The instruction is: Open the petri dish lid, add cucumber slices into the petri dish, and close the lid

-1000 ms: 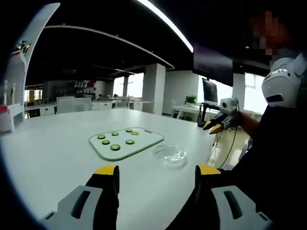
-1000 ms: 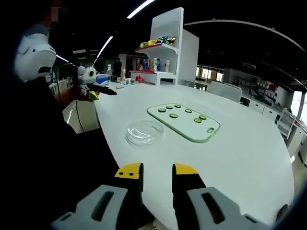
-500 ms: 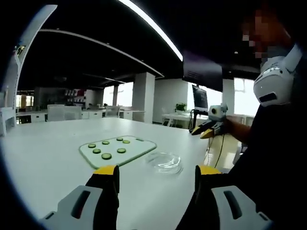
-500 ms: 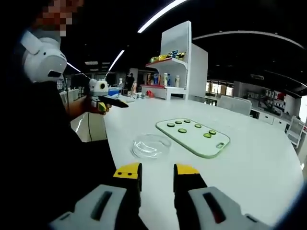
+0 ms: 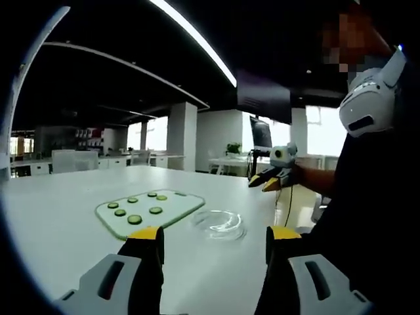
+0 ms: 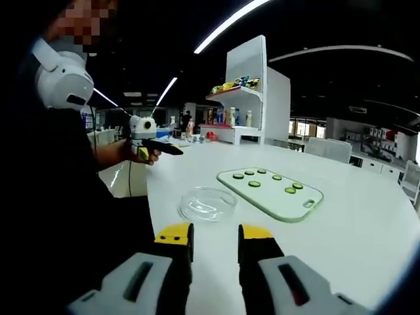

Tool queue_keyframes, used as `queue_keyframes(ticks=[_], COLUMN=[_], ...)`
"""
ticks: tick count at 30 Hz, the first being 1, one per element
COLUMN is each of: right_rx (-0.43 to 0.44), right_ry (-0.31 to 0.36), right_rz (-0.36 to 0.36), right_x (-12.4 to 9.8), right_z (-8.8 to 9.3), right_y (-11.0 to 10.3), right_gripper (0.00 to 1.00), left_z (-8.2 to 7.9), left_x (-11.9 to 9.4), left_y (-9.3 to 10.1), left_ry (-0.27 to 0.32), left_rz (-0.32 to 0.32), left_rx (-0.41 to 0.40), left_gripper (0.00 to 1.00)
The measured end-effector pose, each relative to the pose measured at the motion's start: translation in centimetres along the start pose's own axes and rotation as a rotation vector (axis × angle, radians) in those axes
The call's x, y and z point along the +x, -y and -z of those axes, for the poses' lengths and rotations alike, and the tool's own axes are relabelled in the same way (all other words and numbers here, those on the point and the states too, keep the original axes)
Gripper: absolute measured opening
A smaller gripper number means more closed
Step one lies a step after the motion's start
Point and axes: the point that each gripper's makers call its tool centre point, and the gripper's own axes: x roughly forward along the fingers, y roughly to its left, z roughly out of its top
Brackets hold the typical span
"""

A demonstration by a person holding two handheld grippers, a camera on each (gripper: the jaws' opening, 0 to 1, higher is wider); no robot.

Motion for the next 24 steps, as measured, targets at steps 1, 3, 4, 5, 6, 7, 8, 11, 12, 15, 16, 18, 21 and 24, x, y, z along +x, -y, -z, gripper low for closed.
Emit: queue_keyframes(ticks=[1,3,4,5,6,7,8,11,12,15,16,18,21,24], right_rx=[0.0,0.002,0.003,0.002,0.003,0.002,0.001,0.002,0.003,0.009,0.009,0.007,0.005,0.01], right_ry=[0.002,0.003,0.002,-0.001,-0.004,-0.007,-0.008,-0.013,-0.014,-0.015,-0.016,-0.021,-0.021,-0.012], right_rz=[-0.005,-0.012,-0.016,-0.021,-0.025,-0.028,-0.031,-0.038,-0.04,-0.046,-0.048,-0.058,-0.068,-0.082], right_x=[0.2,0.5,0.6,0.8,1.0,1.1,1.2,1.5,1.6,1.9,1.9,2.1,2.3,2.6], right_z=[0.0,0.1,0.2,0.3,0.4,0.5,0.5,0.8,0.8,1.0,1.0,1.2,1.2,1.2], right_y=[-0.1,-0.1,-0.1,-0.2,-0.2,-0.2,-0.2,-0.2,-0.2,0.0,0.0,0.0,0.0,0.0], right_gripper=[0.28,0.28,0.29,0.29,0.3,0.3,0.3,0.31,0.31,0.33,0.33,0.34,0.35,0.36], left_z=[0.1,0.2,0.3,0.5,0.6,0.8,0.9,1.3,1.5,2.1,2.2,2.4,2.4,2.6], left_x=[0.3,0.7,0.9,1.1,1.2,1.4,1.4,1.8,1.9,2.1,2.2,2.3,2.5,3.0], left_y=[0.0,0.0,-0.1,-0.2,-0.3,-0.3,-0.4,-0.5,-0.5,-0.7,-0.7,-0.8,-0.9,-1.0], left_ry=[-0.003,-0.009,-0.016,-0.02,-0.024,-0.028,-0.029,-0.042,-0.048,-0.065,-0.069,-0.074,-0.077,-0.086], left_rz=[0.007,0.017,0.021,0.025,0.027,0.029,0.03,0.031,0.033,0.035,0.036,0.039,0.047,0.056], left_rx=[0.0,0.003,0.005,0.008,0.008,0.007,0.006,0.004,0.008,0.012,0.013,0.015,0.012,0.012], left_gripper=[0.63,0.62,0.62,0.62,0.62,0.62,0.62,0.62,0.62,0.62,0.62,0.62,0.62,0.62])
